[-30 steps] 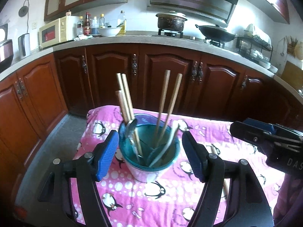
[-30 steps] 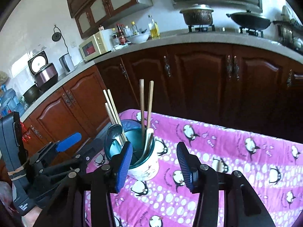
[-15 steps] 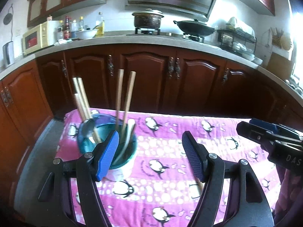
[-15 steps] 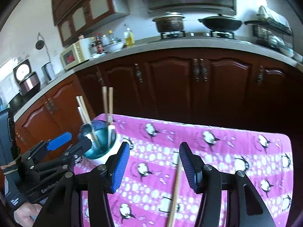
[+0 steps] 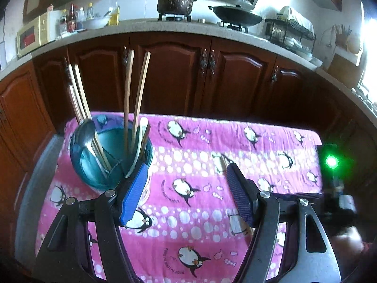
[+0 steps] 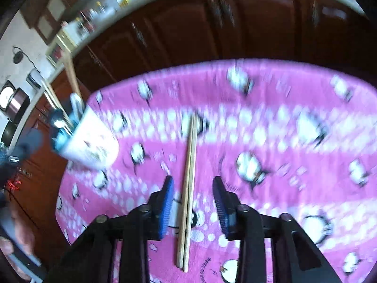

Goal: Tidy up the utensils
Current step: 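Grasp a wooden chopstick with the right tool while the left tool grasps another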

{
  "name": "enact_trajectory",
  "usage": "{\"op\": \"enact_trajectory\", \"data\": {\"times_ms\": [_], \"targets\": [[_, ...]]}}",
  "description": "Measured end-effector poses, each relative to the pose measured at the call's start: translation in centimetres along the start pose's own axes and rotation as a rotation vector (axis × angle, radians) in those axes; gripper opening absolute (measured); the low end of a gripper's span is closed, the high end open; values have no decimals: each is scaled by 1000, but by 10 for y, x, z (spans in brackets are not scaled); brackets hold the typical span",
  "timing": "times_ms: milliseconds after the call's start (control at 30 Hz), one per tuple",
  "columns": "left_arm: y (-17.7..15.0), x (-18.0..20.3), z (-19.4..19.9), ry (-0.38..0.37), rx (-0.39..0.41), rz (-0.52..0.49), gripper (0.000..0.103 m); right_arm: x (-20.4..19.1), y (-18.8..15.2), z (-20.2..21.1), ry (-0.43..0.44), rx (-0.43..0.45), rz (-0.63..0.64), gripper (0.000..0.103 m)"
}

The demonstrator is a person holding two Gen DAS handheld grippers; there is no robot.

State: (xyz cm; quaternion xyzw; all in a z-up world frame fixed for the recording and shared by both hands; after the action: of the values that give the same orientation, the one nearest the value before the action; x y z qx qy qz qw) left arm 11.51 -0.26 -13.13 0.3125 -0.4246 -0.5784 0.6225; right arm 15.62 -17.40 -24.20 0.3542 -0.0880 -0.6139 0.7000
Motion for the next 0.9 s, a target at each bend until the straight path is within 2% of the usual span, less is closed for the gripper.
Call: {"op": "enact_trajectory", "data": {"times_ms": [200, 400, 467, 500, 533, 667, 867, 900], "targets": [[-15, -2, -9, -2, -43, -11, 70, 11, -11, -38, 3, -57, -81, 19], [-22, 2, -20, -9, -70, 1, 70, 9, -5, -47, 4, -70, -83, 17], [-21, 6, -22, -16, -72, -3, 70, 10, -4, -49, 2, -68, -90, 12], [-22, 9, -23, -20, -74, -6, 70, 10, -5, -49, 9, -72, -91, 6], [-22, 12, -24, -24, -74, -11, 70, 9, -6, -49, 12, -71, -86, 6], [-25, 21, -29, -40, -85, -22, 70, 30, -3, -28, -42, -22, -78, 6], [-43, 48, -59, -110, -165, 10, 70, 81, -5, 4, -130, -23, -147, 6], [-46, 53, -65, -125, -185, 22, 70, 87, -3, 7, -129, -23, -151, 11]]}}
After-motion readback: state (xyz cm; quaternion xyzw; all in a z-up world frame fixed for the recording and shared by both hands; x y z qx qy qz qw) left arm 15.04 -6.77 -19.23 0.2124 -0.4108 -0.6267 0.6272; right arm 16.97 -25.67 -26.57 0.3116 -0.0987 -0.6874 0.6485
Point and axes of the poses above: each gripper's, at about its wrist camera, not at the fingertips, and z roughly against the way its jaws point, x to its right, y to its top, the point moved 10 cm from there along -z, roughly the way its jaws point, and after that the axes turned 15 degrees about x, right-handed, at the moved point
